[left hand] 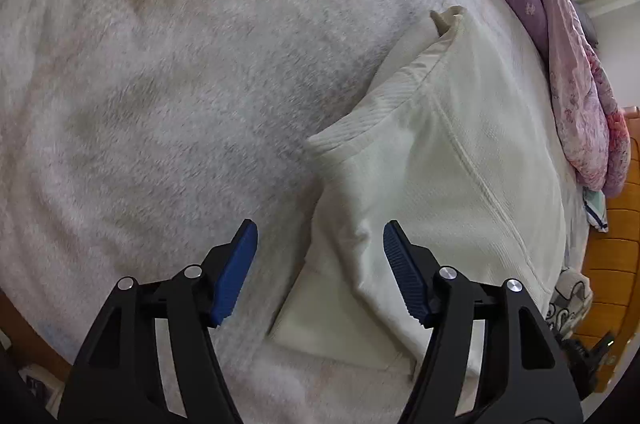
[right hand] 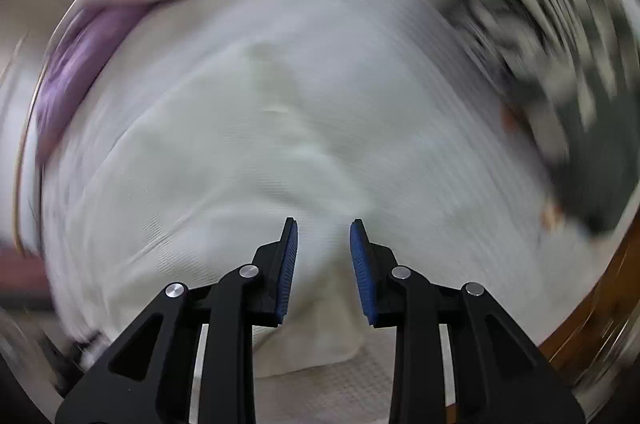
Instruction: Fold large clothes
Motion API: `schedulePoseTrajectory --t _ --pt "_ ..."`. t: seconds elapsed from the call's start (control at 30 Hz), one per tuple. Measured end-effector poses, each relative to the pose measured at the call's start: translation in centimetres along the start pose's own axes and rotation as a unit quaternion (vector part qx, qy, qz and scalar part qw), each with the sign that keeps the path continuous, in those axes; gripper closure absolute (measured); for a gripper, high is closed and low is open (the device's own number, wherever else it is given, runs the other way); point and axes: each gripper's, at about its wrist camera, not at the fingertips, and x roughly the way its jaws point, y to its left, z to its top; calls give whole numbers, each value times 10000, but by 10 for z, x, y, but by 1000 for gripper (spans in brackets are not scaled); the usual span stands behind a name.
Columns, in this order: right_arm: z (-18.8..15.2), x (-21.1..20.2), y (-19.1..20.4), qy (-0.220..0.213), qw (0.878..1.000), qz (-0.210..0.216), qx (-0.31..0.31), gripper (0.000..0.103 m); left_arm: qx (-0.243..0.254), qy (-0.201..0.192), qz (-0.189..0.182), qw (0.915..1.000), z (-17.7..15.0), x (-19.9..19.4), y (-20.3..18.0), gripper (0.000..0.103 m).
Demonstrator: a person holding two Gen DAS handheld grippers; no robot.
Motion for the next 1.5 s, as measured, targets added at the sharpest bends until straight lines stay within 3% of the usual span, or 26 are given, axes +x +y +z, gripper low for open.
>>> schedulePoseTrajectory --t 0.13,0.2,0.23,0.4,0.5,0.6,0.8,0.9,1.07,1.23,1.27,1.33,1.37,1.4,1.5 --pt "-3 9 110 -123 9890 786 -1249 78 -48 224 -98 9997 -1 12 8 36" --pt "1 32 158 -72 9816 946 -1657 96 -74 305 -92 9995 -2 22 8 36" --pt "6 50 182 3 9792 941 -1800 100 -54 314 -118 9994 -1 25 10 36" --pt "27 132 243 440 9762 515 -2061 101 9 313 -271 9991 3 28 20 32" --pt "22 161 237 781 9784 443 -1861 102 161 246 -292 9991 -2 29 17 30" --pt "7 146 217 962 9826 619 -1460 102 114 147 -337 9993 -8 31 11 29" --pt "-89 119 170 1942 9699 755 -1259 103 -102 157 -455 9988 -25 27 20 29" --pt "-115 114 150 1813 9728 908 -1124 103 -55 109 -368 9992 -27 26 20 29" --pt "-106 121 146 1933 9720 910 -982 103 79 145 -305 9994 -32 29 4 30" --pt "-102 108 136 1831 9684 1389 -966 96 18 420 -630 9971 -42 33 0 39" --pt "-102 99 137 1679 9689 1405 -1153 88 67 438 -567 9974 -43 33 -2 48" --pt "-105 81 137 1372 9673 1529 -1490 78 -3 504 -554 9972 -41 36 -1 75" --pt "-105 72 142 1236 9652 1631 -1630 62 -173 566 -733 9956 -40 36 1 91" --pt "-110 68 148 1144 9632 1726 -1714 42 -232 566 -757 9953 -40 33 3 93" --pt "-126 56 173 956 9465 2128 -2228 41 -212 589 -866 9943 -37 19 -6 96"
